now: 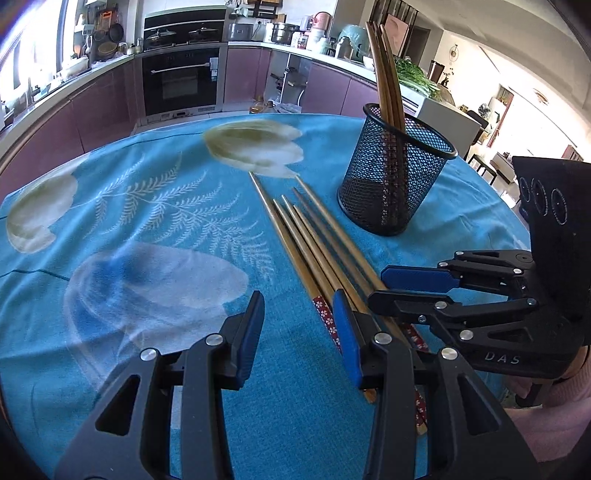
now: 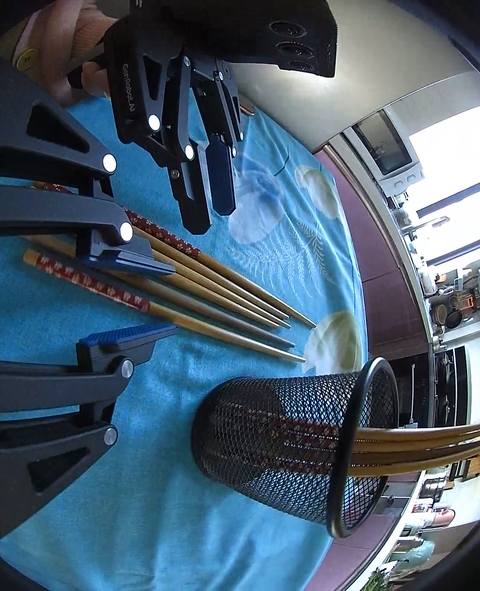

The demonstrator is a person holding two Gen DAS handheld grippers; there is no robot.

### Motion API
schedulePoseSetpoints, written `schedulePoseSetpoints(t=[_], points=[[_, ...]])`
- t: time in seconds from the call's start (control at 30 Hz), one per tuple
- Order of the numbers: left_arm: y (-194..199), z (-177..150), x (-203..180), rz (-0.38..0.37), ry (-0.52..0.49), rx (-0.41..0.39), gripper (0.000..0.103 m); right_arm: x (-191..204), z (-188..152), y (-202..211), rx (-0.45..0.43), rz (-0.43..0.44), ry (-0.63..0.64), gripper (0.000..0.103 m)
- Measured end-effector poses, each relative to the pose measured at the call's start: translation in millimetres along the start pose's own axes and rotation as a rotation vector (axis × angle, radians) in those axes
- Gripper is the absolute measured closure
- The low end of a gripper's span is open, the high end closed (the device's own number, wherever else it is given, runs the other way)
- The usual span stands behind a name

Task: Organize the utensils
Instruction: 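Withdraw both tools from the cup back over the chopstick pile, then close the left tool on a chopstick while the right tool grasps another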

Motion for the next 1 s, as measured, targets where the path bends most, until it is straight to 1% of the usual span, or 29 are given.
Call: schedulePoseSetpoints(t=[0.2,0.63,0.7,0.77,0.83,1.0], points=[[-13,4,1,0.006,-0.001,0.027,0.066,-10,5,0,-0.007,-0.023,-0.03,0.078],[-32,13,2,0.042,-0.029,0.065,0.068,-12,14,-11,-0.019,-0.067,-0.011,0.08],[-33,14,3,0.064,-0.033,0.073,0.075,-12,15,-12,-0.02,-0.075,-0.004,0.081],[-31,13,5,0.07,-0.024,0.078,0.079,-11,15,-13,-0.022,-0.084,0.003,0.083],[-30,12,8,0.06,-0.008,0.078,0.079,-10,17,-15,-0.023,-0.096,0.01,0.084],[-34,18,10,0.075,-0.015,0.081,0.079,-8,24,-22,-0.027,-0.119,0.023,0.084]])
Point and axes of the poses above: each gripper's, at about its wrist camera, not at the fingertips, and y roughly against the way its jaws point, x to its left, z to its top, the point moved 6 cm from there along -y, roughly the way its jaws point, and after that the axes turned 7 degrees about -y, right-handed, at the moved point
